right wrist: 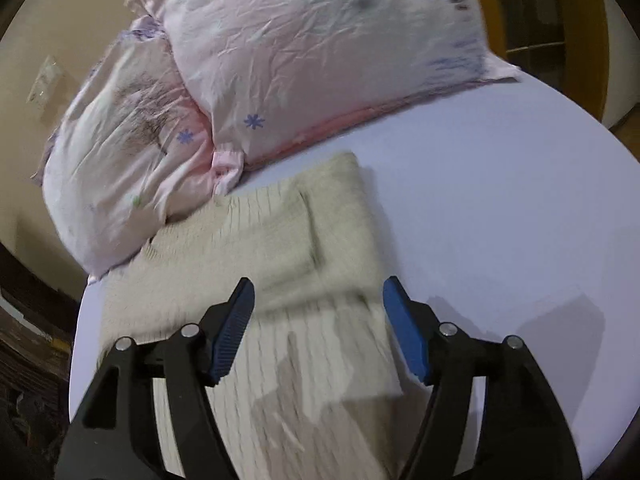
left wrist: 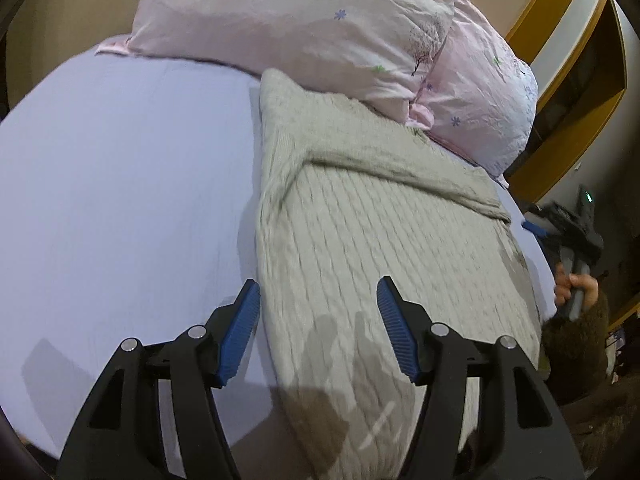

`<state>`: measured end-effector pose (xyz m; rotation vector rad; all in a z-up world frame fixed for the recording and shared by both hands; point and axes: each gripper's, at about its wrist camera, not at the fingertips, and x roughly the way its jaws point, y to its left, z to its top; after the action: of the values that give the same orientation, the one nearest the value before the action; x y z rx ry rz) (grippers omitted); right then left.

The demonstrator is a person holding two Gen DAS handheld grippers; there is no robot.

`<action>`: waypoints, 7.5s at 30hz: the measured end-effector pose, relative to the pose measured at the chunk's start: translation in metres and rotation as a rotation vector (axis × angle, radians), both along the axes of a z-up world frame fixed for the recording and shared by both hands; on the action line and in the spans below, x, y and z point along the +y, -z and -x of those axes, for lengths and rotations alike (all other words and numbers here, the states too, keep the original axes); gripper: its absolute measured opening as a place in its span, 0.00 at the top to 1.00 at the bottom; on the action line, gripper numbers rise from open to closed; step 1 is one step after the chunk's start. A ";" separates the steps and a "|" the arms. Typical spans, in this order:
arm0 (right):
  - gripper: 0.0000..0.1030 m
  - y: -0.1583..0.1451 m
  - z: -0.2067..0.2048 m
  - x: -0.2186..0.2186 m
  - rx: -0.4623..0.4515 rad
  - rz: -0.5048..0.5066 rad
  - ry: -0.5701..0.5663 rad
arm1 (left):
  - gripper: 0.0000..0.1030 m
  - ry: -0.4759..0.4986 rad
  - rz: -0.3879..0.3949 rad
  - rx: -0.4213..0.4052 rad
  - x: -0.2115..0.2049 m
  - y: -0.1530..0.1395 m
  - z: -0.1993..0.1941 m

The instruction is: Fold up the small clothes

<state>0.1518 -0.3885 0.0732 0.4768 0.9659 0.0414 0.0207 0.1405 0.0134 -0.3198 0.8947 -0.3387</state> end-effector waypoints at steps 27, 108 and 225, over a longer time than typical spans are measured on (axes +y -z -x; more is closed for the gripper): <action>0.92 -0.015 0.093 -0.005 -0.199 -0.714 -0.222 | 0.91 0.092 0.218 -0.085 0.004 -0.030 0.024; 0.56 0.058 -0.120 -0.031 0.112 -0.412 -0.108 | 0.22 0.206 0.174 0.186 -0.228 0.000 -0.217; 0.02 0.040 0.040 0.167 0.040 0.390 -0.334 | 0.01 -0.021 -0.440 0.000 -0.168 0.010 -0.059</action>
<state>0.1115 -0.2211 0.0335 -0.0453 1.0555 0.1422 0.0797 -0.0272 0.0032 0.0765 0.9390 -0.1158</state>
